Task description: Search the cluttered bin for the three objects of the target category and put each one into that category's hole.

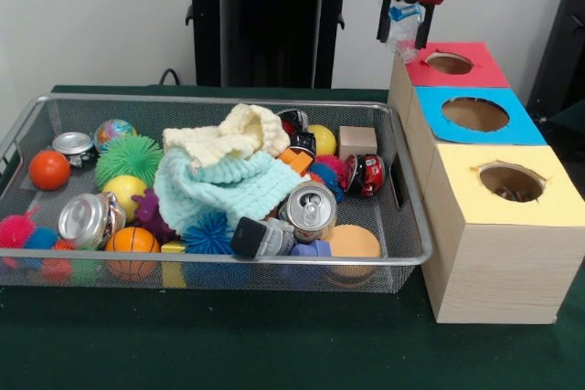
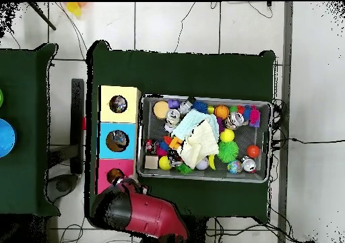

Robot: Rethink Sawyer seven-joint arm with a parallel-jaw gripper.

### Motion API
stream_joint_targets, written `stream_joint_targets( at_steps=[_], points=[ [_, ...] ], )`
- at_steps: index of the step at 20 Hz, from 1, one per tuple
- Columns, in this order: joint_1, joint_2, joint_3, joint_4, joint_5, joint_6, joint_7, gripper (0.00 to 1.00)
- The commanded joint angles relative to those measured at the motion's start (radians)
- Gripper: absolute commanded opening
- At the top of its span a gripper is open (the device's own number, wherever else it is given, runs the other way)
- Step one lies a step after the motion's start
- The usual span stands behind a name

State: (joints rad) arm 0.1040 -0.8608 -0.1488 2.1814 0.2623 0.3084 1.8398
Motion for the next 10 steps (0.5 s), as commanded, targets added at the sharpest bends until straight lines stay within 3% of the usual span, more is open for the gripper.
stream_joint_targets(
  at_steps=[1,10],
  points=[
    [0.014,0.107,0.105,-0.196,0.061,-0.056,0.189,0.00],
    [0.043,0.097,0.078,-0.226,0.068,0.005,0.206,0.00]
  ],
)
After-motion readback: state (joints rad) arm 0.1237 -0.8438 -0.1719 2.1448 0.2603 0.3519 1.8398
